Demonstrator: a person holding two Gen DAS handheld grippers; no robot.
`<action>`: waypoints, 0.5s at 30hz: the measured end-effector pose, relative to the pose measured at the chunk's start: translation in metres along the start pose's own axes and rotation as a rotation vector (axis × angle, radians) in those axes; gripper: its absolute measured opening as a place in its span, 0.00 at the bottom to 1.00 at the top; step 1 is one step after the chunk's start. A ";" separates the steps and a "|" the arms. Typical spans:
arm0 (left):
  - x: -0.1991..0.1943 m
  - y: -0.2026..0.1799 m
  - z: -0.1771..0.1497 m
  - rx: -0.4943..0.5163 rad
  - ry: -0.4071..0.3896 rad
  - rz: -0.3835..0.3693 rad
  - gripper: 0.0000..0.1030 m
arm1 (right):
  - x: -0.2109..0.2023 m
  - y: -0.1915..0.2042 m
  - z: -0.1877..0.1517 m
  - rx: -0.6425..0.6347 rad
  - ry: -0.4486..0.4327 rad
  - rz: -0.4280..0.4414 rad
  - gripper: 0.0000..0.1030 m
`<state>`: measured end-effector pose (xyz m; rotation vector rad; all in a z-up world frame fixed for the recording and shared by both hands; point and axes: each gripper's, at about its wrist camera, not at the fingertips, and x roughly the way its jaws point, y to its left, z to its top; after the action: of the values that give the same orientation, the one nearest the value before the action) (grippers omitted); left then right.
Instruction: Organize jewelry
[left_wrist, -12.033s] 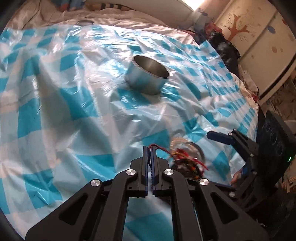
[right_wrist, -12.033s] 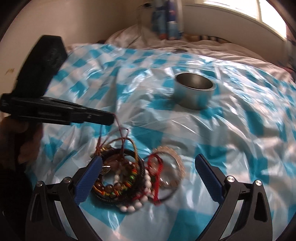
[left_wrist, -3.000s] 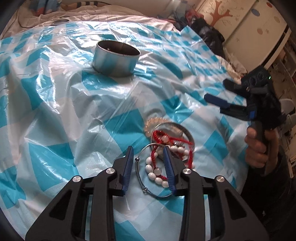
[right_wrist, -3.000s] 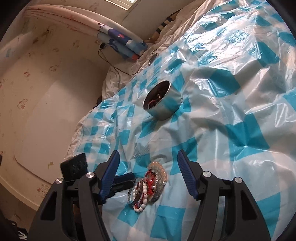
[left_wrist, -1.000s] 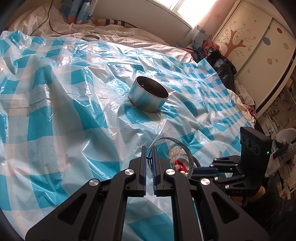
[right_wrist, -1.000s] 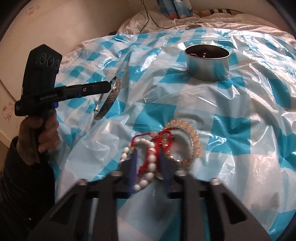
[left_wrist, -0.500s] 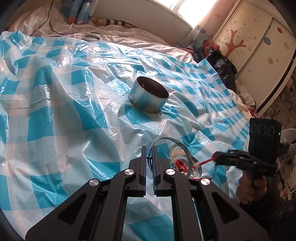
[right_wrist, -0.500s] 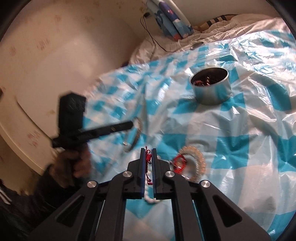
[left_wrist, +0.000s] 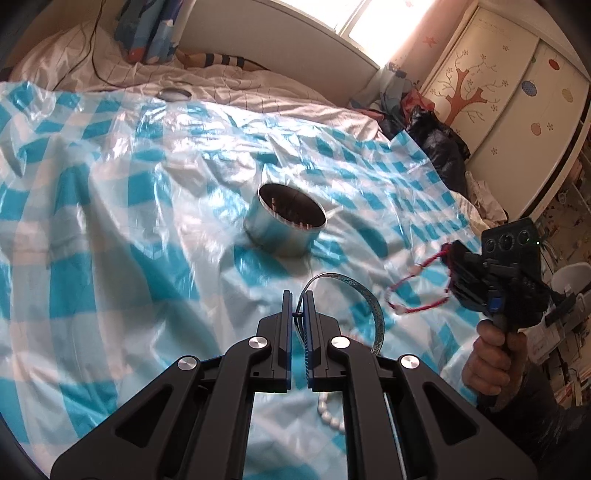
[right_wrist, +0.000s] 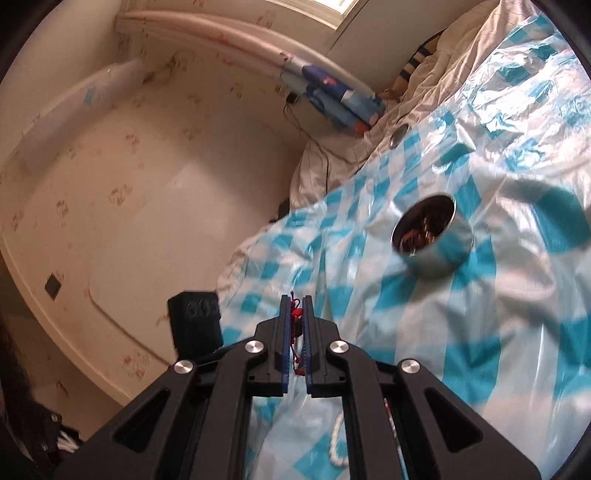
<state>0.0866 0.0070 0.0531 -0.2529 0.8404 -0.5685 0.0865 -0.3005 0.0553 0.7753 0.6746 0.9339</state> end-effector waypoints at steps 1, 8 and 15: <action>0.002 0.000 0.006 0.002 -0.006 0.007 0.04 | 0.002 -0.002 0.005 0.002 -0.003 0.001 0.07; 0.035 -0.002 0.050 0.014 -0.003 0.046 0.04 | 0.016 -0.019 0.036 0.009 -0.035 -0.023 0.07; 0.070 -0.004 0.090 0.022 -0.002 0.086 0.04 | 0.045 -0.031 0.075 -0.046 -0.045 -0.081 0.07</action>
<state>0.1910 -0.0370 0.0692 -0.1961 0.8387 -0.4972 0.1786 -0.2931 0.0635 0.7212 0.6389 0.8526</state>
